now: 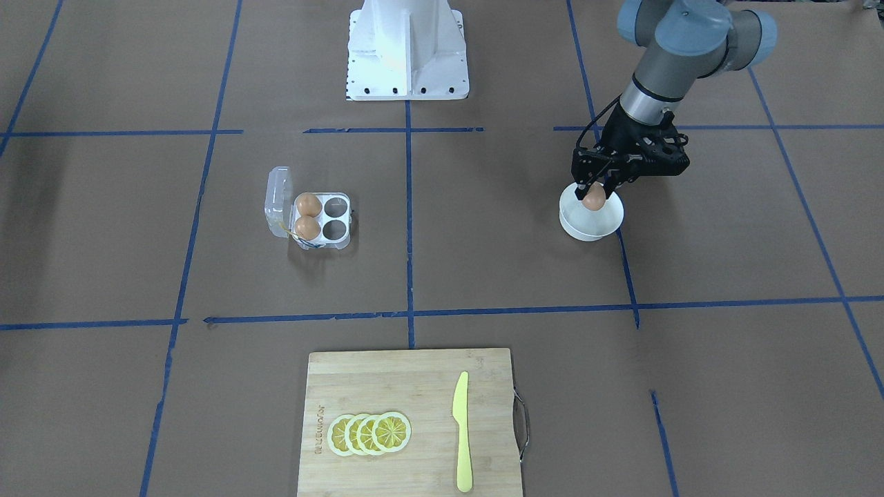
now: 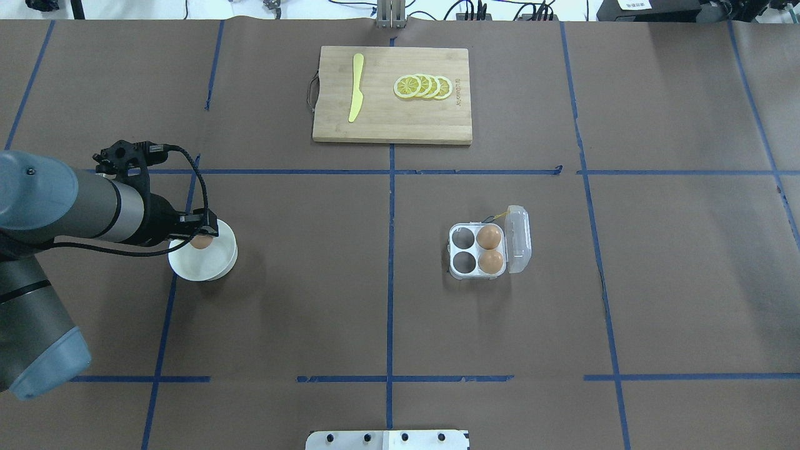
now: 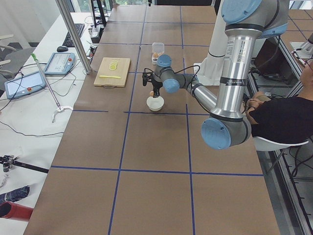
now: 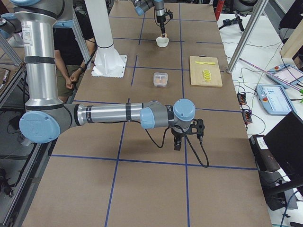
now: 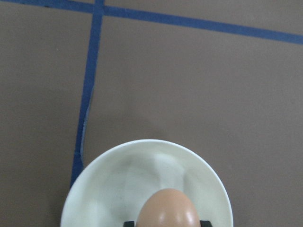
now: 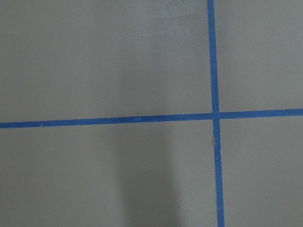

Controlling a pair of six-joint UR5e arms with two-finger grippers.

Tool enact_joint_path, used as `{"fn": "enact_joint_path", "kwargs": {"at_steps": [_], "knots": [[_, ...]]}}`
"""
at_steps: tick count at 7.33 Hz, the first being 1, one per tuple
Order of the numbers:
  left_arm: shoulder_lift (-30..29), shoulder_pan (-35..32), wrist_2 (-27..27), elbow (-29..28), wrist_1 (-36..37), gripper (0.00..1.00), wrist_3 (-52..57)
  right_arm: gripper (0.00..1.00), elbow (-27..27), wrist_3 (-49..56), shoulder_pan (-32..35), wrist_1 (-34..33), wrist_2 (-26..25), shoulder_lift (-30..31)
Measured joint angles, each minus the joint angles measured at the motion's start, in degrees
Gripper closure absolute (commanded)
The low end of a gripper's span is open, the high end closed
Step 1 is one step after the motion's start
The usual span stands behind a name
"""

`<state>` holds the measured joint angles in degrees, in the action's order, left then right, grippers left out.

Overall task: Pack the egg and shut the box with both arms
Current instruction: 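Lift the egg with the left gripper and carry it to the carton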

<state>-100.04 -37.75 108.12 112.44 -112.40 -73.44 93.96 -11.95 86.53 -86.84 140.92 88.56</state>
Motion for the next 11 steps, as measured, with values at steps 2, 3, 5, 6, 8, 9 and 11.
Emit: {"fn": "enact_joint_path", "kwargs": {"at_steps": [2, 3, 5, 6, 8, 9, 11], "knots": [[-11.66, 0.72, -0.51, -4.99, -2.18, 1.0, -4.42, 0.0, 0.25, -0.02, 0.03, 0.0, 0.57, -0.11], [-16.98, 2.07, -0.65, -9.13, -6.99, 1.0, -7.56, 0.0, 0.33, -0.06, 0.03, 0.0, 0.64, -0.21], [-23.83, 7.94, -6.21, -18.94, -21.31, 1.0, -9.64, 0.0, 0.42, -0.08, 0.04, 0.0, 0.72, -0.33], [-28.17, 11.84, -11.01, -24.16, -25.74, 1.0, -8.7, 0.0, 0.43, -0.09, 0.04, 0.0, 0.81, -0.33], [-34.82, 15.21, -15.01, -32.16, -29.8, 1.0, -4.42, 0.0, 0.39, -0.03, 0.04, 0.06, 0.92, -0.2], [-37.24, 15.72, -16.55, -35.97, -31.33, 1.0, -3.35, 0.0, 0.38, -0.01, 0.04, 0.08, 0.93, -0.06], [-39.31, 16.16, -17.99, -39.6, -32.33, 0.69, -2.85, 0.0, 0.36, -0.05, 0.04, 0.07, 0.96, 0.0]]}}
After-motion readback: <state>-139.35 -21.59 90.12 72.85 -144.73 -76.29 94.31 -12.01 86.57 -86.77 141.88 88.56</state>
